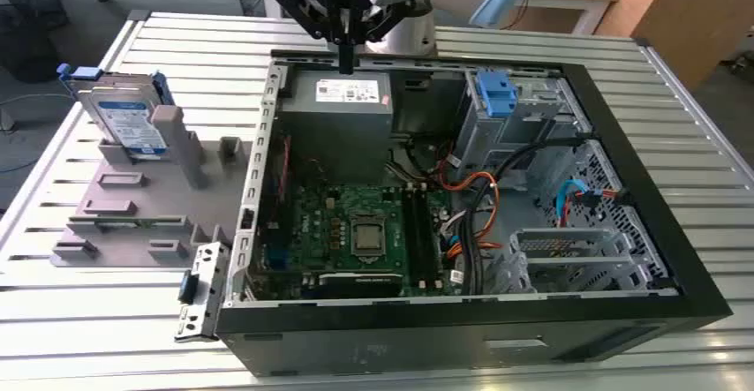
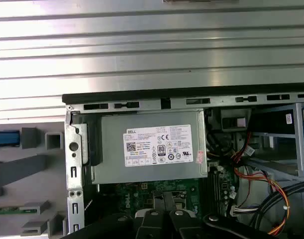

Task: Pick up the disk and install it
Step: 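Reach for the disk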

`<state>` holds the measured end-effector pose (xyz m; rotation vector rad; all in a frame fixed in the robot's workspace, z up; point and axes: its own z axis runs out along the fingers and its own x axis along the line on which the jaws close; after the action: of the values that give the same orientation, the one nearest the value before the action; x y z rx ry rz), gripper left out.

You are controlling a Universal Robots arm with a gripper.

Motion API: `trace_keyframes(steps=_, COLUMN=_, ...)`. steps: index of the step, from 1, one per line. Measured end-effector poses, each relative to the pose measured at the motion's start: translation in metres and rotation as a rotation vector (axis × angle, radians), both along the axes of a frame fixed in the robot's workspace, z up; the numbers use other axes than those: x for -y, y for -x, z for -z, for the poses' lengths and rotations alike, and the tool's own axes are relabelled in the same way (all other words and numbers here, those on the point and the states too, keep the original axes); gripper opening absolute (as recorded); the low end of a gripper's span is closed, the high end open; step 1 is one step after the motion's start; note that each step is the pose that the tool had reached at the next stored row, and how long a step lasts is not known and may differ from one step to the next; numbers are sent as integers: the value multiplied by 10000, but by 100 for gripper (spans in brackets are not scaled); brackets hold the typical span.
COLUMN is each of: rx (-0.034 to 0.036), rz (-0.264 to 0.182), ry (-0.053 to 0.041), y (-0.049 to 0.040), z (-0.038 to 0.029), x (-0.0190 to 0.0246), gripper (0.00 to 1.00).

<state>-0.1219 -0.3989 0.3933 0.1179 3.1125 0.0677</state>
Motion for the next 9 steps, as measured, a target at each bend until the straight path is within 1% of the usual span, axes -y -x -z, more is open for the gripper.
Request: trace_keyframes(steps=9, rx=0, rz=1, ry=0, y=2, z=0, x=0, gripper=11)
